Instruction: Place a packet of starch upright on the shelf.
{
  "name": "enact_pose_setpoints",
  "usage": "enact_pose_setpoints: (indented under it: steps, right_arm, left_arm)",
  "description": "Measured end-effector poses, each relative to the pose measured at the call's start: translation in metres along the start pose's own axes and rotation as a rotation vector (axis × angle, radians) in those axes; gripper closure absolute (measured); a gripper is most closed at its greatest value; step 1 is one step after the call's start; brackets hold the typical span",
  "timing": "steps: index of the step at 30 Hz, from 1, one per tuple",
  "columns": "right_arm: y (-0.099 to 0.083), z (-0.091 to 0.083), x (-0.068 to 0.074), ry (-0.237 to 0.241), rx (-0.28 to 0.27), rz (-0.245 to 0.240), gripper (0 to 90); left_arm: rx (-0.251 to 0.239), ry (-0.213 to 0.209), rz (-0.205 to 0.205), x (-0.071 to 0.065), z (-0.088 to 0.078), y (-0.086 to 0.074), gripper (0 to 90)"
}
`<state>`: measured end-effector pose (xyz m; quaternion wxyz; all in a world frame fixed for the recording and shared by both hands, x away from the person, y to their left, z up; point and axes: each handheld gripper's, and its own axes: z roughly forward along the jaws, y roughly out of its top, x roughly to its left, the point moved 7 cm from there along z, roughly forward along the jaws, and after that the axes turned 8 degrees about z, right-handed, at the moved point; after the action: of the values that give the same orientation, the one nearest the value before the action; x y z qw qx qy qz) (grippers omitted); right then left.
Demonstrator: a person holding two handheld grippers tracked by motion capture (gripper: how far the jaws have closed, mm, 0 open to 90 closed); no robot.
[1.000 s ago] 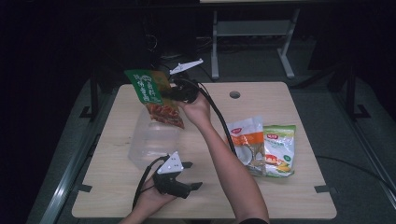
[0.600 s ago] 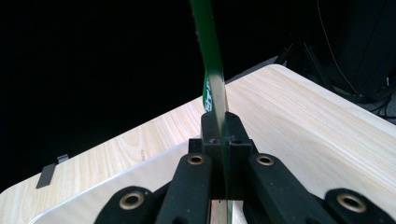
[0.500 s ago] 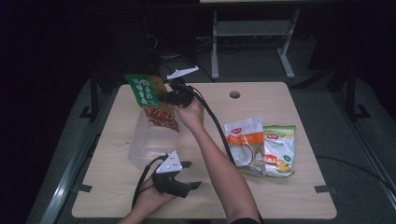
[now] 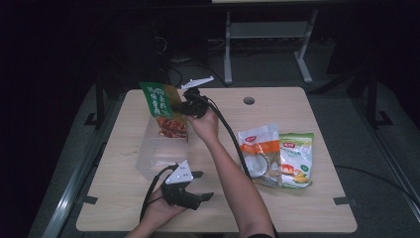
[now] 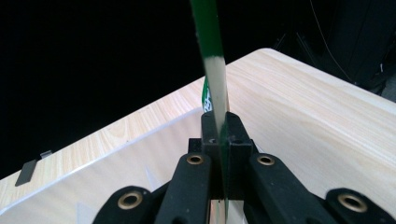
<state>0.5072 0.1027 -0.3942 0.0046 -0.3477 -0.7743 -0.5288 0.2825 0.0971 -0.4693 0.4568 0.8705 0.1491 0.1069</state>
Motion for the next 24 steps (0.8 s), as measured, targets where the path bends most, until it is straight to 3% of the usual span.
enact_pose_setpoints:
  steps: [9, 19, 24]
  right_arm:
    - [-0.005, -0.005, -0.010, -0.022, 0.002, 0.009, 87.4]
    - [-0.002, -0.019, -0.016, -0.023, 0.007, 0.038, 55.0]
    - [-0.001, -0.035, -0.014, 0.004, 0.009, 0.032, 47.9]
  left_arm:
    - [0.000, 0.006, 0.000, 0.001, 0.000, 0.000, 23.1]
    - [0.002, 0.006, 0.000, 0.001, 0.001, 0.000, 23.1]
    - [0.004, 0.005, 0.001, 0.001, 0.002, -0.001, 23.0]
